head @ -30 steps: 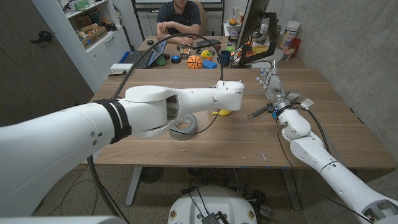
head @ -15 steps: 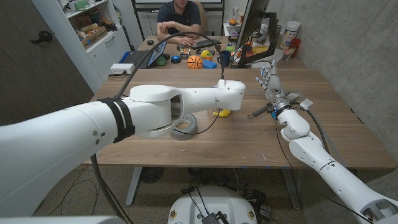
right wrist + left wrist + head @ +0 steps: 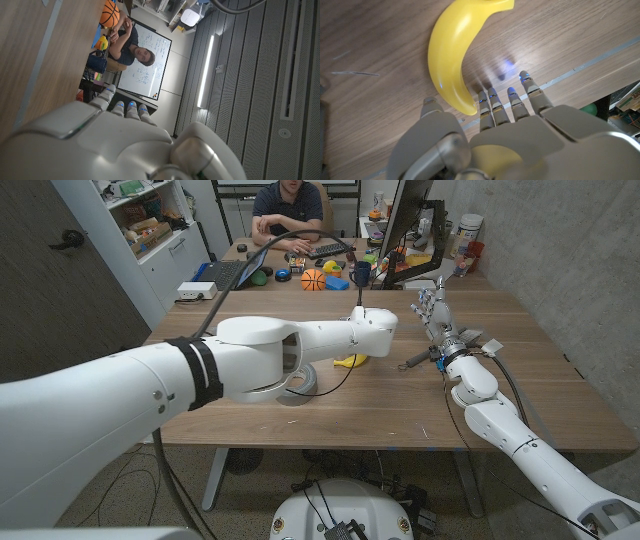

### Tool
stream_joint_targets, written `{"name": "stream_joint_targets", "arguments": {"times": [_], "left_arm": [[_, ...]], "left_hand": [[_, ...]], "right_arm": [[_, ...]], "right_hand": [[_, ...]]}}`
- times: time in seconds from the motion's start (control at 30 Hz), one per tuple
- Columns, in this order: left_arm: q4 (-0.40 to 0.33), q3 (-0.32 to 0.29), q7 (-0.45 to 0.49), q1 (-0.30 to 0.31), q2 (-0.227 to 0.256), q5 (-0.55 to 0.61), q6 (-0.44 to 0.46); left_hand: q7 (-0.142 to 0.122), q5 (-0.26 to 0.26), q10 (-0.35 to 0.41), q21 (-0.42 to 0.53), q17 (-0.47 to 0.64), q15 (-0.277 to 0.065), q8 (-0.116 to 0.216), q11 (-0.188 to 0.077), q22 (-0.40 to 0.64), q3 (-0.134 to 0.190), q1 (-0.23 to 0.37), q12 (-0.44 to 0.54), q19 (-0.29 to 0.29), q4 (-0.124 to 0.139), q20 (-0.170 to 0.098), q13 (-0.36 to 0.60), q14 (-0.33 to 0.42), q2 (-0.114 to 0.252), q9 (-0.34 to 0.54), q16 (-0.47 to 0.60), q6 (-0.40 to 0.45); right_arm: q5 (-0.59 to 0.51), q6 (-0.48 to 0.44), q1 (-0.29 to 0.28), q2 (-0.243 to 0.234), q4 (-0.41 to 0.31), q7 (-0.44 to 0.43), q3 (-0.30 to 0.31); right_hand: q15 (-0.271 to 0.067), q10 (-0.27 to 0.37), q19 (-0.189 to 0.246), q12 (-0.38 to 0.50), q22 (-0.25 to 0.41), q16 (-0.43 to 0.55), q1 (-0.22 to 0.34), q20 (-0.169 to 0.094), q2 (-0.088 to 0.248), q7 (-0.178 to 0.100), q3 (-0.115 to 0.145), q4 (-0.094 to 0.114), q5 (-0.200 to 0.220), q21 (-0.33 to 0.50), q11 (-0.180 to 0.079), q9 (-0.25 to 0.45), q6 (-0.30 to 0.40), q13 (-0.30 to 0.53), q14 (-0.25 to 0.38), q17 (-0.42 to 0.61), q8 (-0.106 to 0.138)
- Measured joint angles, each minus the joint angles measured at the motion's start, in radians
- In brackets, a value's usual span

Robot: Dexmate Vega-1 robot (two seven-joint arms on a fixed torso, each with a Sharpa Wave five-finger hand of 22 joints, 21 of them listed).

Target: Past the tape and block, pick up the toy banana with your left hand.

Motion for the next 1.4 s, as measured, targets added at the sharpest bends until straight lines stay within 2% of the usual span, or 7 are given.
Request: {"name": "stream_joint_targets", "arguments": {"times": [0.23,0.37,0.6,0.73,0.97,1.2,1.4], "left_arm": [[0.078,-0.006,-0.014,0.006,-0.043,0.021,-0.026],[0.078,-0.006,-0.025,0.006,-0.043,0.036,-0.044],[0.202,-0.015,-0.04,0.016,-0.113,0.062,-0.079],[0.248,-0.025,-0.04,0.022,-0.141,0.078,-0.098],[0.28,-0.048,-0.023,0.036,-0.165,0.1,-0.103],[0.262,-0.059,0.006,0.043,-0.162,0.116,-0.079],[0.219,-0.068,0.024,0.052,-0.143,0.123,-0.057]], "left_hand": [[-0.012,0.0,0.015,0.0,0.0,0.0,0.008,-0.01,0.0,0.007,0.013,0.0,0.0,-0.007,0.0,0.001,0.0,0.013,0.002,0.005,0.02],[-0.008,0.0,0.028,0.001,0.0,-0.001,0.016,-0.012,0.0,0.01,0.019,0.005,0.0,-0.01,0.0,0.001,0.001,0.019,0.002,0.006,0.029],[0.01,-0.005,0.056,0.008,0.0,-0.016,0.026,-0.03,0.001,0.024,0.044,0.009,0.012,-0.024,-0.012,0.001,0.016,0.044,0.003,0.006,0.047],[0.037,-0.005,0.103,0.008,-0.001,-0.023,0.059,-0.059,0.003,0.073,0.115,0.018,0.032,-0.041,-0.025,-0.001,0.061,0.09,0.003,0.014,0.074],[0.053,-0.021,0.15,0.016,-0.002,-0.051,0.129,-0.054,0.004,0.168,0.242,0.045,0.064,-0.059,-0.045,0.003,0.137,0.125,0.003,0.013,0.104],[0.018,-0.023,0.263,0.023,-0.002,-0.086,0.183,-0.086,0.005,0.228,0.31,0.06,0.09,-0.062,-0.061,0.01,0.199,0.114,0.009,0.013,0.186],[-0.002,-0.032,0.322,0.028,-0.002,-0.108,0.217,-0.107,0.005,0.245,0.324,0.068,0.112,-0.06,-0.072,0.011,0.237,0.108,0.091,0.013,0.227]], "right_arm": [[0.007,0.005,0.003,0.001,0.008,0.009,0.001],[0.007,0.005,0.004,0.002,0.013,0.009,0.002],[0.018,0.014,0.004,0.003,0.021,0.023,0.004],[0.022,0.019,0.004,0.003,0.025,0.029,0.006],[0.028,0.025,0.002,0.001,0.027,0.036,0.01],[0.031,0.027,-0.001,-0.001,0.027,0.038,0.012],[0.032,0.03,-0.002,-0.001,0.027,0.039,0.014]], "right_hand": [[0.0,0.0,0.004,0.0,0.0,0.0,0.0,0.004,0.0,0.0,0.0,0.0,0.0,0.0,0.0,0.0,0.0,0.0,0.0,0.0,0.0],[0.0,0.0,0.004,0.0,0.0,0.0,0.005,0.004,0.005,0.0,0.0,0.0,0.0,0.0,0.0,0.0,0.0,0.0,0.0,0.0,0.0],[0.0,0.0,0.004,0.0,0.0,0.0,0.005,0.004,0.005,0.0,0.0,0.0,0.0,0.0,0.0,0.0,0.0,0.0,0.0,0.0,0.0],[0.0,0.0,0.004,0.0,0.0,0.0,0.005,0.004,0.005,0.0,0.0,0.0,0.0,0.0,0.0,0.0,0.0,0.0,0.0,0.0,0.0],[0.0,0.0,0.004,0.0,0.0,0.0,0.005,0.004,0.005,0.0,0.0,0.0,0.0,0.0,0.0,0.0,0.0,0.0,0.0,0.0,0.0],[0.0,0.0,0.004,0.0,0.0,0.0,0.005,0.004,0.005,0.0,0.0,0.0,0.0,0.0,0.0,0.0,0.0,0.0,0.0,0.0,0.0],[0.0,0.0,0.004,0.0,0.0,0.0,0.005,0.004,0.005,0.0,-0.003,0.003,0.0,0.0,0.0,0.0,0.0,0.0,0.0,0.0,0.0]]}}
